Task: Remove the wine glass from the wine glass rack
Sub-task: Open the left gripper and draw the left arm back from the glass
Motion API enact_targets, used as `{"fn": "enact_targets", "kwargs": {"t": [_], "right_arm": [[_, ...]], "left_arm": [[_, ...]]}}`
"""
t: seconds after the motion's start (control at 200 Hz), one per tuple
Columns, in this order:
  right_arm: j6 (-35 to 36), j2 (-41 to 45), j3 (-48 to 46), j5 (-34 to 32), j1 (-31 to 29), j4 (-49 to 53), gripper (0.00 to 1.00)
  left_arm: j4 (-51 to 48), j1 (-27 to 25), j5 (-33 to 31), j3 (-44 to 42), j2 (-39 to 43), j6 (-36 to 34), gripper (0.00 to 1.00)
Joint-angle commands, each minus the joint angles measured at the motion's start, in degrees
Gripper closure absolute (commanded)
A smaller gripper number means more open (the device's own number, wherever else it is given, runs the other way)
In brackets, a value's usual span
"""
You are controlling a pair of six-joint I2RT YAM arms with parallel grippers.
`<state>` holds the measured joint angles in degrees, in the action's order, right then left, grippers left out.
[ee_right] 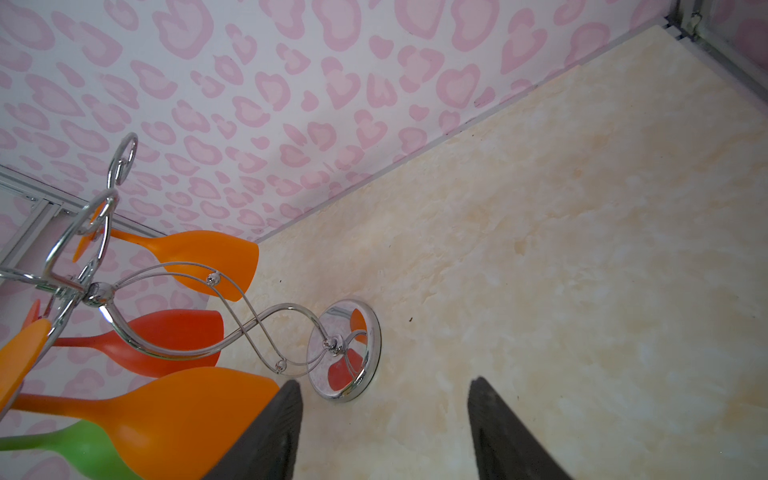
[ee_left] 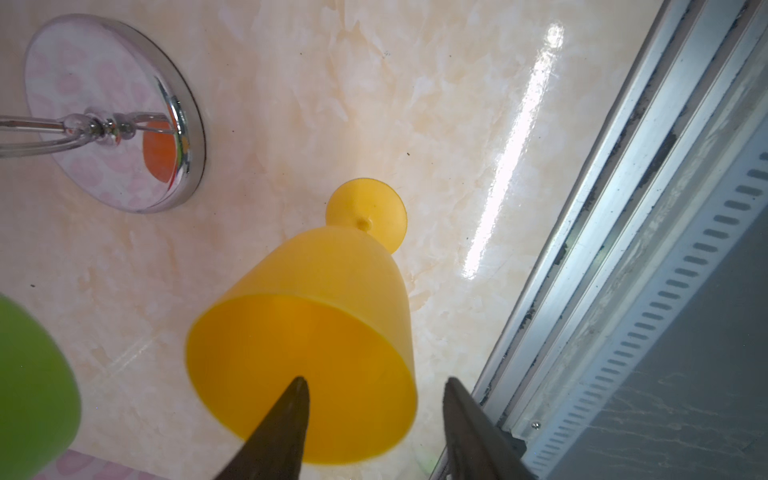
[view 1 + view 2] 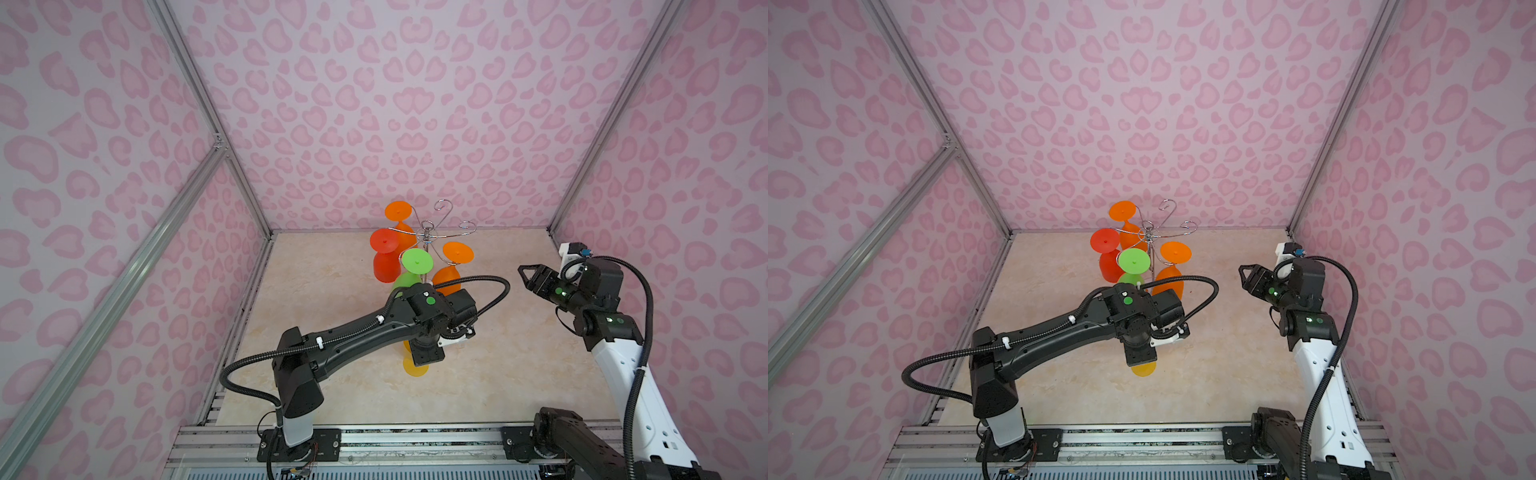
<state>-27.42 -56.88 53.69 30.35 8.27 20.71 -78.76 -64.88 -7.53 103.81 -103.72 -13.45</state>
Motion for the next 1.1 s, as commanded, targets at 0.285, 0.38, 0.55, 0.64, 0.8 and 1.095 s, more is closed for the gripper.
{"fn": "enact_targets", "kwargs": {"t": [0.285, 0.38, 0.55, 0.64, 0.8, 1.095], "right_arm": [[-1.3, -0.1, -0.5, 2.2, 0.0, -2.5, 0.36], [-2.7, 0.1, -0.4, 4.0, 0.0, -3.5, 0.36], [-11.4, 0.6, -0.8, 12.3, -0.1, -11.2, 0.36], [-19.8, 0.8, -2.3, 16.4, -0.6, -20.0, 0.36], [-29.6, -0.7, -3.5, 17.7, -7.2, -32.3, 0.36], [-31.3, -5.5, -1.9, 13.6, -17.5, -36.5, 0.37]], "left_arm": [[-2.4, -0.2, -0.7, 5.3, 13.5, 2.6, 0.25], [1.9, -0.2, -3.3, 5.1, 19.8, 3.9, 0.24], [15.8, -0.2, -15.5, -3.1, 33.4, 5.4, 0.16], [25.7, -0.2, -25.8, -11.0, 41.4, 5.9, 0.02], [40.3, 0.4, -33.6, -22.5, 52.7, 6.0, 0.02], [49.4, 6.6, -36.2, -32.4, 54.6, 6.8, 0.03]]}}
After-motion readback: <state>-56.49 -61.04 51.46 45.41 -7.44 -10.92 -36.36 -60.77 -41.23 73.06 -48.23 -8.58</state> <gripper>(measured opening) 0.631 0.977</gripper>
